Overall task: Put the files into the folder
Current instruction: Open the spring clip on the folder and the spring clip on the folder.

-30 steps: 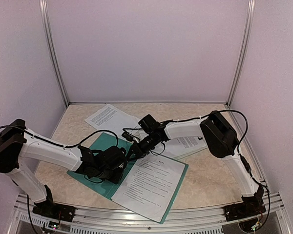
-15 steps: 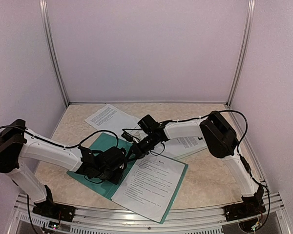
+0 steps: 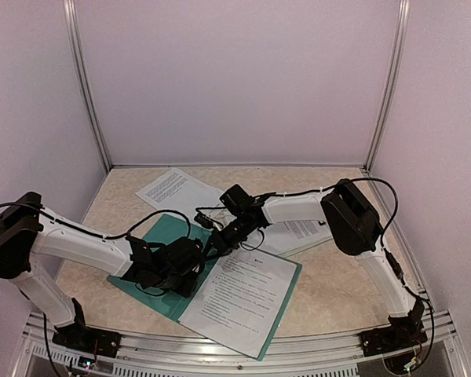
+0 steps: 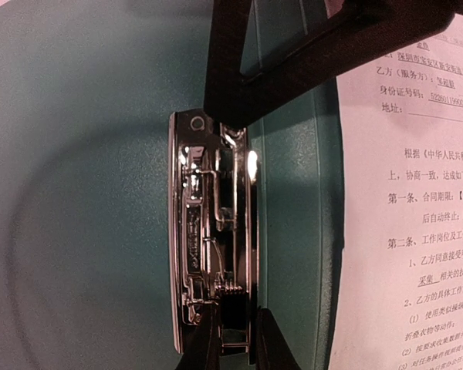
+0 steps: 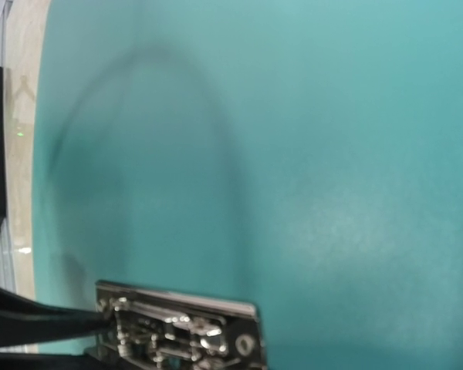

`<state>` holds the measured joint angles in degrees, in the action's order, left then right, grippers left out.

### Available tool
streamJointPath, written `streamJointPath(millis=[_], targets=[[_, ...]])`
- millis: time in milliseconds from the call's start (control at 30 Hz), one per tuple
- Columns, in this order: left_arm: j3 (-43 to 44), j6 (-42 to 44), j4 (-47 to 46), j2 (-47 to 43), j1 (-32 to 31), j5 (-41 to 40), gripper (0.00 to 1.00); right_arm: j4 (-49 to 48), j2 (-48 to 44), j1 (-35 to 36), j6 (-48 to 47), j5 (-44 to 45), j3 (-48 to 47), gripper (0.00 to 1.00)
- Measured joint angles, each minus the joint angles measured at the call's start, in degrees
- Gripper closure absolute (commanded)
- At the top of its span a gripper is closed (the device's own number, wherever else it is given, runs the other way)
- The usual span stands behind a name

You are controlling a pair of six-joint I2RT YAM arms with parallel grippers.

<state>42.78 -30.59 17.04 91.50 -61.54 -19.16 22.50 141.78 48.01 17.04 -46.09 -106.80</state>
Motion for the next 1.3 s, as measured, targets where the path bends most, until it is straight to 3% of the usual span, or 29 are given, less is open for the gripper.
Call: streamJointPath(millis=[1300], targets=[[0.02,5.35,-0.81,0.74,-0.7,-0.9,1.0,-4.09,0.87,0.04,3.28,-1.29,0.22,1.0]])
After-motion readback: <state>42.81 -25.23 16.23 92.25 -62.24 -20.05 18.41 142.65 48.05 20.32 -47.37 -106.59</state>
